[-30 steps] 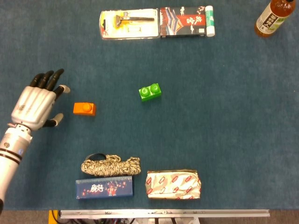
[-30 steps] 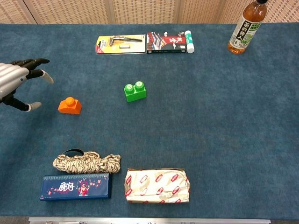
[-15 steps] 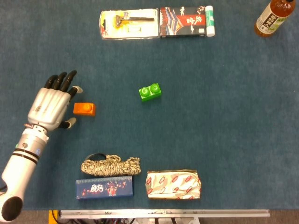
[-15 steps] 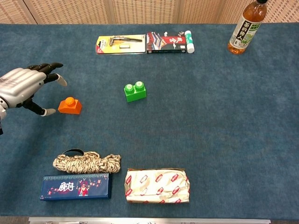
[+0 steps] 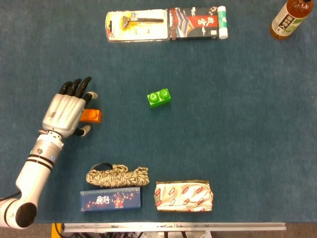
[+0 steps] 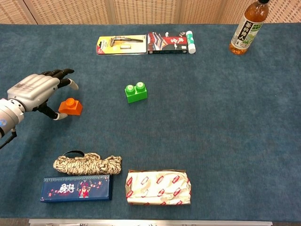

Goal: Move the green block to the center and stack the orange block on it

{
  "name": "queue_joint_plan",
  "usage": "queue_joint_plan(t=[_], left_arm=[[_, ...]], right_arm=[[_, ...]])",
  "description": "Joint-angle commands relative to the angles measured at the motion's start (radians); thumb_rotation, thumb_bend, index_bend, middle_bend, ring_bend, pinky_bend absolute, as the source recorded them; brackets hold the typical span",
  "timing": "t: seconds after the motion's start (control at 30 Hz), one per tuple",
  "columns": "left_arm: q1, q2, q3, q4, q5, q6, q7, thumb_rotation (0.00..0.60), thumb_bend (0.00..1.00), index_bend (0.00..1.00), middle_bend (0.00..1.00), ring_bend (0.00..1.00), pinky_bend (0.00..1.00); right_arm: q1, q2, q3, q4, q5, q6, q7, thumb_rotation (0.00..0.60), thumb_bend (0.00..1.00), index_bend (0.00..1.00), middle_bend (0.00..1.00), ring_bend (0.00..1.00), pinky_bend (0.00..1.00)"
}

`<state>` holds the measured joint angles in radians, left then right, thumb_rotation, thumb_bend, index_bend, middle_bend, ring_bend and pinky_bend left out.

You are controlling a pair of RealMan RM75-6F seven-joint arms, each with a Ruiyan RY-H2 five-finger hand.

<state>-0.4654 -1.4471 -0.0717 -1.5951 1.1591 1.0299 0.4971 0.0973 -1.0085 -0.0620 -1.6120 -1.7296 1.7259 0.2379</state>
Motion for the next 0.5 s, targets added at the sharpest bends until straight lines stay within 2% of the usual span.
queue_joint_plan(t=[0.03, 0.5], left_arm=[[-0.008, -0.007, -0.001, 0.009, -0.009, -0.007, -0.002, 0.600, 0.18, 0.23, 0.00, 0.00, 0.09], [-0.031, -0.028, -0.003, 0.062, -0.044, -0.009, -0.012, 0.600, 0.18, 0.23, 0.00, 0.00, 0.09]], right_arm=[[-0.002, 0.000, 0.004, 0.000, 0.001, -0.005, 0.001, 0.600, 0.29, 0.30, 0.20, 0.00, 0.02], [-0.010, 0.001, 0.025, -0.001, -0.001, -0.030, 0.006, 0.600, 0.29, 0.30, 0.20, 0.00, 0.02]])
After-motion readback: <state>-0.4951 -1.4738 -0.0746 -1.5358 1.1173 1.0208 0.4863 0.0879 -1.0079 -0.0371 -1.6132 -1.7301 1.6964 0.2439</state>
